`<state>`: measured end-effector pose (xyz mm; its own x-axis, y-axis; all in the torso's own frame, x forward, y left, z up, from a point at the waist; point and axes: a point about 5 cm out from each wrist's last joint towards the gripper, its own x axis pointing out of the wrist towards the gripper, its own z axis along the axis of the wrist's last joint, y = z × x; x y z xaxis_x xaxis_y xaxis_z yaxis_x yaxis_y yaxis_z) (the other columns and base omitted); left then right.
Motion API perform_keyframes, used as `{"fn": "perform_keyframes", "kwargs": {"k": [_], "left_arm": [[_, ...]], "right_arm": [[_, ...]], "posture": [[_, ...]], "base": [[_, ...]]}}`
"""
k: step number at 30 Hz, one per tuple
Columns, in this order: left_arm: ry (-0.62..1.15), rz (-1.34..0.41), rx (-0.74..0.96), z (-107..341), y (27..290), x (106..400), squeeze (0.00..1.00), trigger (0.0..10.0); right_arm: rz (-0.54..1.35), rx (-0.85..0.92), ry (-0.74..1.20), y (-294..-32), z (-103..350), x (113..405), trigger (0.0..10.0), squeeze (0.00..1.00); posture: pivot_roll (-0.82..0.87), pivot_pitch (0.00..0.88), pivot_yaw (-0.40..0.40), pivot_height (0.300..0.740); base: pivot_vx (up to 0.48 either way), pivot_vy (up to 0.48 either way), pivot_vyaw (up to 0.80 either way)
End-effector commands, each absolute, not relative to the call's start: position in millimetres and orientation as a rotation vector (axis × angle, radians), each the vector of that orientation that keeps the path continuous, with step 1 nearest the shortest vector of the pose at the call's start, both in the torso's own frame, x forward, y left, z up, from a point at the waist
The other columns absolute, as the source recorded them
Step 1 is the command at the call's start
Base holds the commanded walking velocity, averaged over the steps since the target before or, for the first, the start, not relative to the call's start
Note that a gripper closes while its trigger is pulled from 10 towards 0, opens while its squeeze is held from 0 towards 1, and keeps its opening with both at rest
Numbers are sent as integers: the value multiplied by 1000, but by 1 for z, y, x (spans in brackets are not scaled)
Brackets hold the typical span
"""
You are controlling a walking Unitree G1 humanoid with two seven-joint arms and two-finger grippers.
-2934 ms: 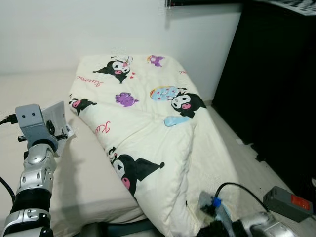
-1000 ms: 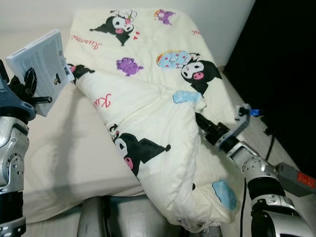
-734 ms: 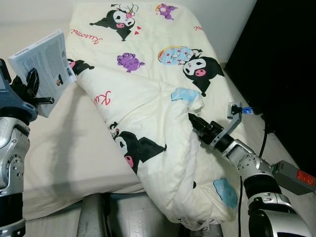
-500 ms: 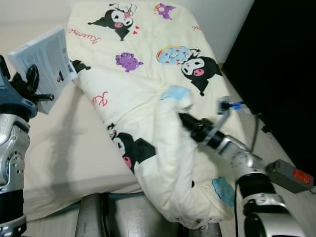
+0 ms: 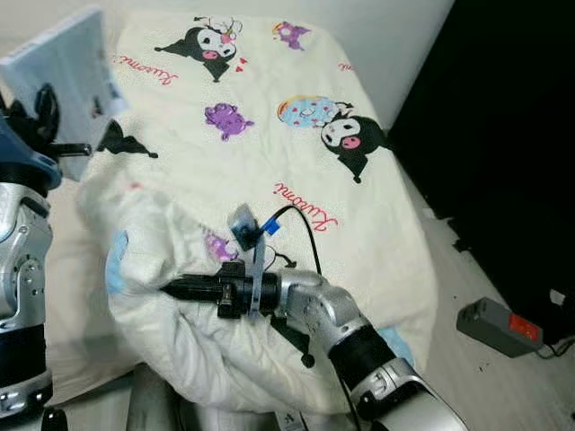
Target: Clean up the room
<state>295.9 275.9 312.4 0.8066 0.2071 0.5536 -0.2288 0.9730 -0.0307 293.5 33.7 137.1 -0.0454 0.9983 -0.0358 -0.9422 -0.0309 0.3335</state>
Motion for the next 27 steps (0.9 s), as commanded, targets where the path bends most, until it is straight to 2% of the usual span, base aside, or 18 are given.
{"fn": "perform_keyframes", "kwargs": {"k": [1,3,4,10,14,19,23,25,26,27], "left_arm": [[-656,230,50,325,273,295,0,0],[-656,229,48,325,272,297,0,0],[-657,226,47,325,270,299,0,0],[-659,202,24,322,262,308,0,0],[-650,174,5,319,253,315,0,0],[-622,88,-27,309,232,325,0,353],[-581,5,-31,298,213,332,0,588],[-535,-56,-5,288,200,336,0,627],[-535,-56,-5,288,200,336,0,627],[-511,-75,11,282,197,338,0,667]], "right_arm": [[1626,148,396,67,114,268,10000,490],[1617,119,412,65,109,267,10000,490],[1595,110,425,60,104,267,10000,1000],[1508,174,451,36,91,274,10000,1000],[1491,283,414,22,97,278,10000,1000],[1491,517,287,-9,119,279,10000,1000],[1537,584,225,-30,132,273,10000,1000],[1437,602,177,-47,136,283,10000,988],[1437,602,177,-47,136,283,10000,988],[1357,600,164,-56,135,291,10000,918]], "posture": [[43,124,-104,530],[43,124,-104,530],[30,112,-99,530],[1,87,-89,530],[-19,67,-84,530],[-39,43,-76,530],[-52,33,-70,530],[-59,26,-65,530],[-59,26,-65,530],[-59,24,-64,530]], "base": [[0,0,0],[0,0,0],[0,0,0],[0,0,0],[0,0,0],[0,0,0],[0,0,0],[0,0,0],[0,0,0],[0,0,0]]}}
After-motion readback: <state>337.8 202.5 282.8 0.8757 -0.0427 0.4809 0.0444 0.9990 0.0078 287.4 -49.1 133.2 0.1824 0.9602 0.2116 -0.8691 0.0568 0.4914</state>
